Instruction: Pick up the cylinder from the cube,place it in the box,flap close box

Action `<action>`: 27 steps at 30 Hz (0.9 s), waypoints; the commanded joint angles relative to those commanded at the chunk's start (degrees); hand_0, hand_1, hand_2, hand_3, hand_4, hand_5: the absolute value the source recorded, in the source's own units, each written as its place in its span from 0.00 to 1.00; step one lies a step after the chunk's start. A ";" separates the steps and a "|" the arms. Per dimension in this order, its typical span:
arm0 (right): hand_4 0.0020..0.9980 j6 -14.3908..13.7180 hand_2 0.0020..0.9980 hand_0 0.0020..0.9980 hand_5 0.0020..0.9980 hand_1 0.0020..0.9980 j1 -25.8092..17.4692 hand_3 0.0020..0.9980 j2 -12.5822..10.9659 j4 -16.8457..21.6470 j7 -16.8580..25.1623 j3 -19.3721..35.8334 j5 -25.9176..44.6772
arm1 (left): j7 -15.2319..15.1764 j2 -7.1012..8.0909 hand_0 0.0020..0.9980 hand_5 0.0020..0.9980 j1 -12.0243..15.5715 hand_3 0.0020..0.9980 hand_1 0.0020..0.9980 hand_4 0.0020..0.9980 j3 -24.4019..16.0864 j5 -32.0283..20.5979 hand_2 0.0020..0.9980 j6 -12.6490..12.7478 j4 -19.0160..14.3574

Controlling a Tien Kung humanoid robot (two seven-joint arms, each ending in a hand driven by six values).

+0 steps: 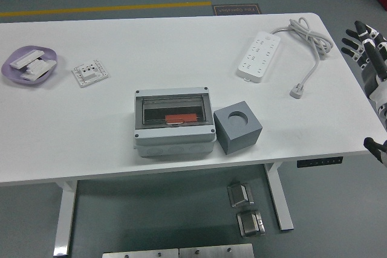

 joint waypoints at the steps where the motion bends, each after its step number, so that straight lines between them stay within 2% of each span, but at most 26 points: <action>1: 0.91 -0.04 0.75 0.78 0.58 0.75 -0.04 0.76 0.13 -0.02 -0.02 -0.03 -0.04 | -0.15 0.00 0.75 0.30 0.02 0.63 0.76 0.67 0.01 0.41 0.76 0.28 0.09; 6: 0.91 -0.46 0.75 0.78 0.58 0.75 -0.41 0.76 1.85 -0.22 -0.05 -0.57 -0.52 | -1.13 0.07 0.75 0.30 0.13 0.63 0.76 0.67 0.32 4.37 0.76 2.49 0.57; 7: 0.91 -0.58 0.75 0.78 0.59 0.75 -0.45 0.76 2.38 -0.29 -0.06 -0.70 -0.91 | -1.15 0.15 0.75 0.26 0.05 0.63 0.75 0.66 0.64 4.77 0.76 2.77 0.65; 9: 0.91 -1.05 0.75 0.78 0.59 0.75 -0.46 0.76 3.56 -0.40 -0.19 -0.95 -2.51 | -0.98 0.42 0.75 0.26 -0.28 0.63 0.75 0.66 1.53 5.26 0.76 3.52 0.68; 15: 0.90 -3.37 0.74 0.78 0.60 0.75 0.28 0.76 6.60 -0.15 -1.58 -2.55 -10.75 | 2.32 1.45 0.74 0.23 -0.95 0.63 0.74 0.66 3.90 10.20 0.75 9.14 -0.03; 19: 0.89 -3.74 0.74 0.78 0.58 0.75 0.20 0.75 7.80 -0.14 -1.70 -3.02 -13.90 | 2.91 2.15 0.73 0.25 -0.61 0.62 0.73 0.68 4.27 10.39 0.74 10.45 -0.21; 24: 0.89 -3.92 0.74 0.78 0.58 0.75 -0.04 0.75 8.71 -0.51 -1.74 -3.34 -14.43 | 3.01 2.69 0.73 0.25 -0.20 0.62 0.73 0.68 4.92 9.69 0.74 11.04 -0.32; 25: 0.88 -3.94 0.74 0.78 0.51 0.75 -0.10 0.75 8.88 -0.56 -1.76 -3.38 -14.48 | 3.03 2.72 0.73 0.29 -0.12 0.61 0.72 0.66 5.06 9.59 0.73 11.20 -0.30; 27: 0.88 -3.95 0.74 0.78 0.51 0.75 -0.57 0.75 9.42 -0.53 -1.86 -3.40 -14.62 | 3.32 2.62 0.73 0.29 0.24 0.61 0.72 0.66 5.75 10.15 0.73 12.54 -0.24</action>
